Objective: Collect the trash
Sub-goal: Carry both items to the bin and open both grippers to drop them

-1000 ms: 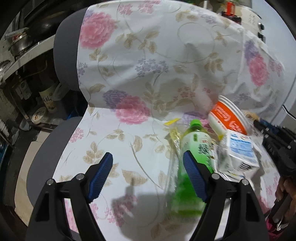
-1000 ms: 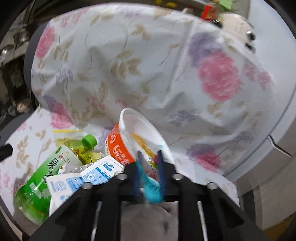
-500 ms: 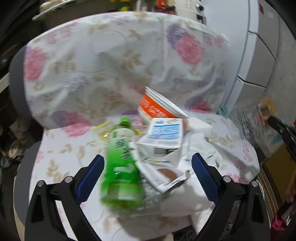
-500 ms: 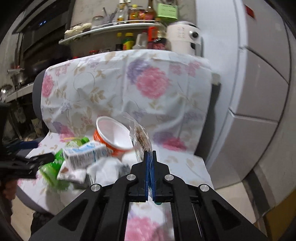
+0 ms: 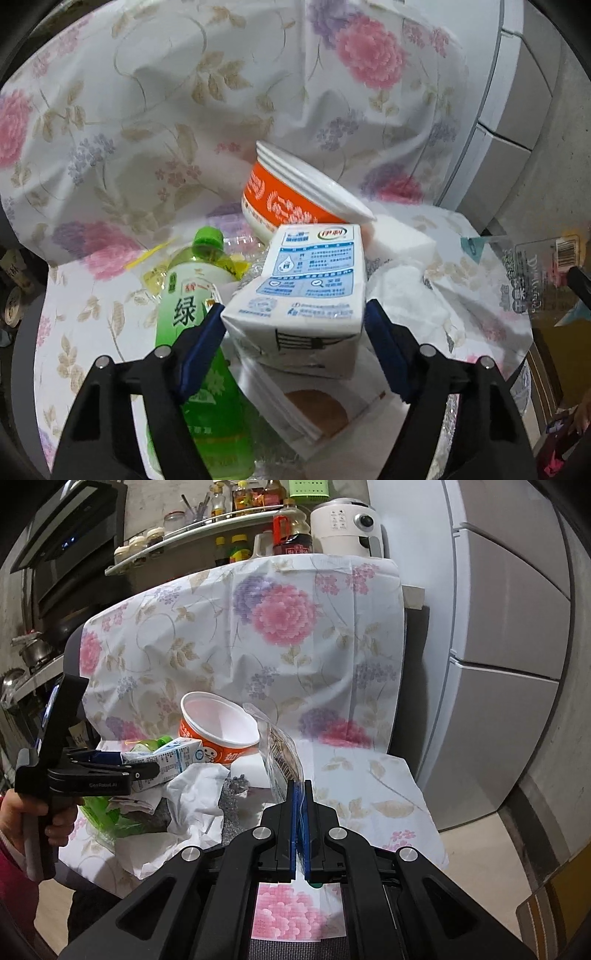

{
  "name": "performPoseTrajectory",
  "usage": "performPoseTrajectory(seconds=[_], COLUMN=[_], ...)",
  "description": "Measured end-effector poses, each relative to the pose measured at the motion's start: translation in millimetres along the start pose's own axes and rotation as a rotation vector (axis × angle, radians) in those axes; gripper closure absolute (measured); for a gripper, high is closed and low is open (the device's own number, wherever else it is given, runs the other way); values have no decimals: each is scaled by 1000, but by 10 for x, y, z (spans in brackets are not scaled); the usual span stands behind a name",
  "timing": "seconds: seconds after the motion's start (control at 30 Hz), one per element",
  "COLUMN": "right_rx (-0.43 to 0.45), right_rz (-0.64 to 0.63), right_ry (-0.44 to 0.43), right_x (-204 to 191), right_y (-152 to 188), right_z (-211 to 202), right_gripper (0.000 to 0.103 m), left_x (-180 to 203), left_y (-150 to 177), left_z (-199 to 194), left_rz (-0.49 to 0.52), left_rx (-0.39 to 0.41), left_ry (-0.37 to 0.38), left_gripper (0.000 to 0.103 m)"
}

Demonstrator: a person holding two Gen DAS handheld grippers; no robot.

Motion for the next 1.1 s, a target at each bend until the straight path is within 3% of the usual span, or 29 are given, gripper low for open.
performPoseTrajectory(seconds=[0.27, 0.43, 0.6, 0.73, 0.87, 1.1], right_rx=[41, 65, 58, 54, 40, 20], right_rz=[26, 46, 75, 105, 123, 185], right_ry=[-1, 17, 77, 152, 243, 353], right_x=[-16, 2, 207, 495, 791, 1276], right_y=[-103, -124, 10, 160, 359, 717], right_z=[-187, -489, -887, -1235, -1589, -1971], right_gripper=[100, 100, 100, 100, 100, 100], left_x=[15, 173, 584, 1052, 1573, 2362], left_y=[-130, 49, 390, 633, 813, 1039], left_z=[-655, -1231, -1511, -1574, -1541, -1377], left_rz=[-6, -17, -41, 7, 64, 168], left_rx=[153, 230, 255, 272, 258, 227], left_ry=[-58, -90, -10, 57, 177, 311], left_gripper=[32, 32, 31, 31, 31, 31])
Point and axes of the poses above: each gripper's, at about its wrist camera, not at the fingertips, and z roughly the way its jaws point, x to its right, y to its underside, the point moved 9 cm from there along z, roughly the way its jaws point, and after that the axes turned 13 degrees about x, right-handed, at the moved point
